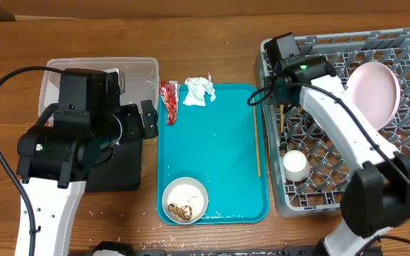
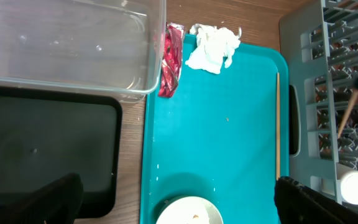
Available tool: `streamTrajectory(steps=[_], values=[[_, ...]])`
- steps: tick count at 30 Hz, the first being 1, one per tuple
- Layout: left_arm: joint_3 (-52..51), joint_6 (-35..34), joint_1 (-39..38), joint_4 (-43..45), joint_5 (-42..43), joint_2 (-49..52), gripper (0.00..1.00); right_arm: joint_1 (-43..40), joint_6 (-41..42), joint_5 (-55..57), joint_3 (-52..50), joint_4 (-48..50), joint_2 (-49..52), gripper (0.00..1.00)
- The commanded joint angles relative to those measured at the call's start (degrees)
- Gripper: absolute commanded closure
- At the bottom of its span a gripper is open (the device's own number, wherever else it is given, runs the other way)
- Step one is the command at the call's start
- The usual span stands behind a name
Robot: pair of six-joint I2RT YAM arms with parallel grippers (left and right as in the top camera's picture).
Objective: Sort waste into correct bins and load items into the dishwasher
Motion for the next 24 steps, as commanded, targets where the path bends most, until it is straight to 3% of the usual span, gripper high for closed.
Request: streamTrajectory(steps=[1,2,4,6,10,15,24], values=[[0.7,-0.4,0.1,0.1,-0.6,0.1,0.0,-0.8,-2.2,1.3,-0.2,0.2,0.1,0.96],[0.7,-0.4,0.1,0.1,-0.6,0.1,0.0,-0.8,-2.2,1.3,-0.2,-0.1,-0.1,0.96],[0.7,-0.4,0.1,0.1,-0.6,0.1,0.0,-0.3,-2.1,1.0,0.0,-1.4,-0.8,0.71],[0.7,-0.4,0.1,0.1,-0.6,0.1,0.0,0.9,-2.1,-1.0,0.2,-2.6,-1.8,0.62],[0.7,-0.4,0.1,0.1,-0.6,0.1,0.0,5.5,-1.9,-6.9,0.1,-4.3,-3.5,0.56],[0.7,-0.4,0.1,0.1,-0.6,0.1,0.0,13.1,1.4,-9.1,-1.7,-2.8,-2.9,0.57],[0.7,-0.4,0.1,0.1,-0.6,0.1,0.0,15.9,7.7,2.6,-15.4,10.4,-1.9,0.56]])
